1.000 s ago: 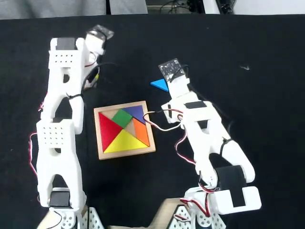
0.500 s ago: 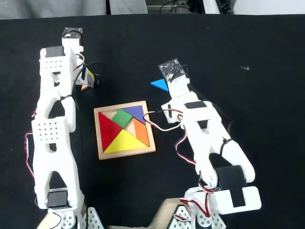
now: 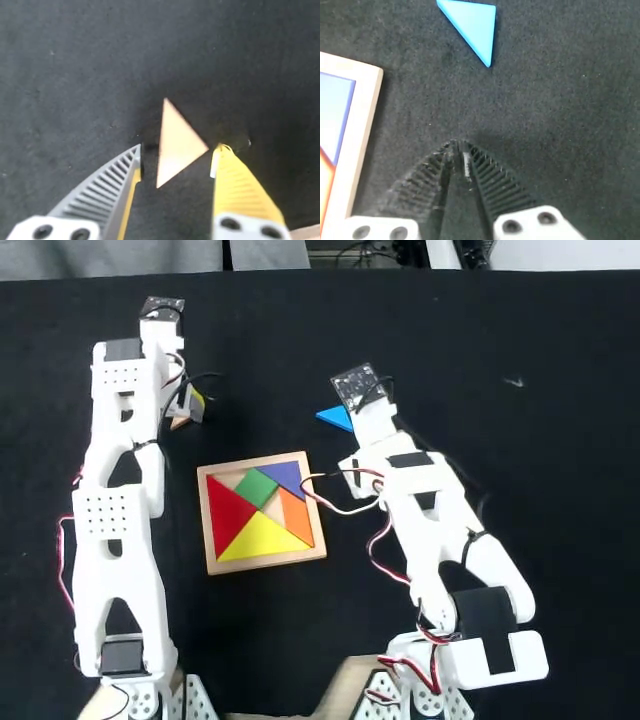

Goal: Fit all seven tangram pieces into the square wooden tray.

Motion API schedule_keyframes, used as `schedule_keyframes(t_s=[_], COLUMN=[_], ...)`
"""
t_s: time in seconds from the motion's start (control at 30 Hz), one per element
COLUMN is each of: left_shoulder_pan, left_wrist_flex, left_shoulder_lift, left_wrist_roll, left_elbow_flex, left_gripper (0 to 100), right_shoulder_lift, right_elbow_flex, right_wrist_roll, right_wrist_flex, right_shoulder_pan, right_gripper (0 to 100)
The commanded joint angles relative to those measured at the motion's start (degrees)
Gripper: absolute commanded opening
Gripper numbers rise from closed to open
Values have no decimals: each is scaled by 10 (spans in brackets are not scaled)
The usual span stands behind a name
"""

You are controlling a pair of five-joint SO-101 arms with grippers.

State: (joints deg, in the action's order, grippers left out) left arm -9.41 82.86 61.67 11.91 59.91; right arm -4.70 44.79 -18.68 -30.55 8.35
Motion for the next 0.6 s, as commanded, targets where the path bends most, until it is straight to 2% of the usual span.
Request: schedule_keyframes(t_s=[0.0, 0.43, 0.57], left_shoulder_pan=[23, 22, 24], left_wrist_flex=[-12, -37, -37], left_shoulder_lift=[-9, 40, 37], left_wrist_roll=[4, 6, 6], left_elbow_flex=[32, 36, 36], left_gripper=[234, 232, 155], right_shoulder_lift=[-2, -2, -2], right_elbow_flex=[-2, -2, -2], right_wrist_roll=[-5, -5, -5], right_wrist_flex=[12, 12, 12], right_shoulder_pan=[-4, -4, -4], right_gripper=[11, 11, 11])
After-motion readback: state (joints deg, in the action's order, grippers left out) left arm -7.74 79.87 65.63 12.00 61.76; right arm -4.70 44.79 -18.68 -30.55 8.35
